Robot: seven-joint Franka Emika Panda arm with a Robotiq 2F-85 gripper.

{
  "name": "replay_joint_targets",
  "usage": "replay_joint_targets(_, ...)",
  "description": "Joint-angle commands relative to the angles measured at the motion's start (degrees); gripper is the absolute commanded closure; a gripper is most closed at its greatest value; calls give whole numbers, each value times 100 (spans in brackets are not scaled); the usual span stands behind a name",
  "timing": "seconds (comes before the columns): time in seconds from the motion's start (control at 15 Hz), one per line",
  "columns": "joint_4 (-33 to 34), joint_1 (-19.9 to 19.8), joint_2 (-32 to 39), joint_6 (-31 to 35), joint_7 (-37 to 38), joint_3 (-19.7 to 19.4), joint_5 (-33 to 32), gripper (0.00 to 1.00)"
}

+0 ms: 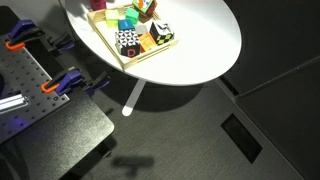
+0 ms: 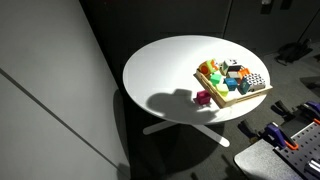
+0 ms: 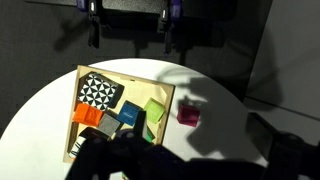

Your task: Remove the plush square from the wooden box

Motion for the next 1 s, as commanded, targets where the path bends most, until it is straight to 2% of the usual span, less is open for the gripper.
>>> replay_joint_targets(0.0, 83, -111, 246, 252, 120, -7, -89, 0)
replay_joint_targets(0.33, 48, -243, 634, 1024, 243, -27, -255, 0)
replay_joint_targets(0.93, 159, -302, 1747, 2544, 594, -80, -748, 0)
